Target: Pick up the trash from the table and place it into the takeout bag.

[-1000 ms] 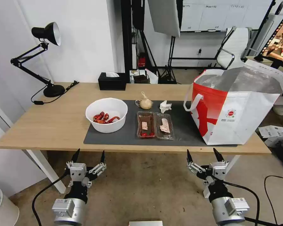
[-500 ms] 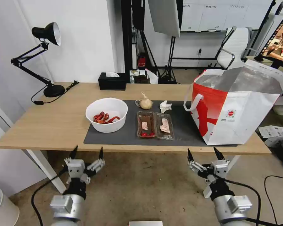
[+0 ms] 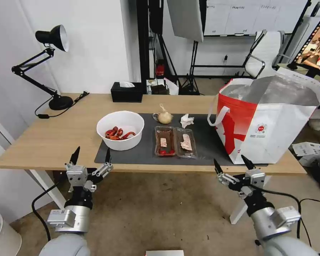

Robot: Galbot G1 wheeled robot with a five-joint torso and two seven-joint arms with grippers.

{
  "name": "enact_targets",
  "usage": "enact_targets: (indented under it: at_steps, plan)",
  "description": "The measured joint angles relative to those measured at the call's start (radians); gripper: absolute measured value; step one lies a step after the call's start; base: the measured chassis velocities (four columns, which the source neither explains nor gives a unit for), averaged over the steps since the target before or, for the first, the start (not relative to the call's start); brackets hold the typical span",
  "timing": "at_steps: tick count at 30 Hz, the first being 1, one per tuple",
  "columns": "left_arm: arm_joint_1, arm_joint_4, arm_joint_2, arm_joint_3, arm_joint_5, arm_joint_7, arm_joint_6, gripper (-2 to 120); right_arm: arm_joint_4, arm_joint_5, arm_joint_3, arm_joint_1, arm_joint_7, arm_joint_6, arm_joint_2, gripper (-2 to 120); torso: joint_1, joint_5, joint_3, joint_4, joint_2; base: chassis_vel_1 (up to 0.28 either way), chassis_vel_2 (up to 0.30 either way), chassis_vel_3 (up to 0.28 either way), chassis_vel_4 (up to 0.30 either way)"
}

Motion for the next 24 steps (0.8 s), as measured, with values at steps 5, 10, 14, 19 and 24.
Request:
enact_targets:
  at_steps: [5,10,14,19,24]
  plan:
    - [0.001,0.007,-0.001,0.002,0.000,0.004,0.000,100,-0.008,0.031,0.000,0.014,-0.012,-0.014,-0.023,100,0.000,0.0000,0.000,0.0000,0.000,0.000,0.000,0.000,0.000]
    - [0.002,0.014,-0.001,0.005,0.001,0.008,0.002,100,-0.016,0.026,-0.006,0.018,-0.013,-0.018,-0.020,100,0.000,0.0000,0.000,-0.0001,0.000,0.000,0.000,0.000,0.000]
    - [0.002,0.018,0.000,0.007,0.001,0.009,0.002,100,-0.021,0.022,-0.010,0.021,-0.013,-0.019,-0.019,100,0.000,0.0000,0.000,-0.0001,0.000,0.000,0.000,0.000,0.000]
    - [0.001,0.020,0.001,0.008,0.001,0.010,0.003,100,-0.024,0.018,-0.013,0.023,-0.012,-0.019,-0.018,100,0.000,0.0000,0.000,-0.0001,0.000,0.000,0.000,0.000,0.000]
    - [0.001,0.020,0.000,0.008,0.000,0.011,0.003,100,-0.026,0.014,-0.016,0.024,-0.012,-0.020,-0.017,100,0.000,0.0000,0.000,0.0000,0.000,0.000,0.000,0.000,0.000]
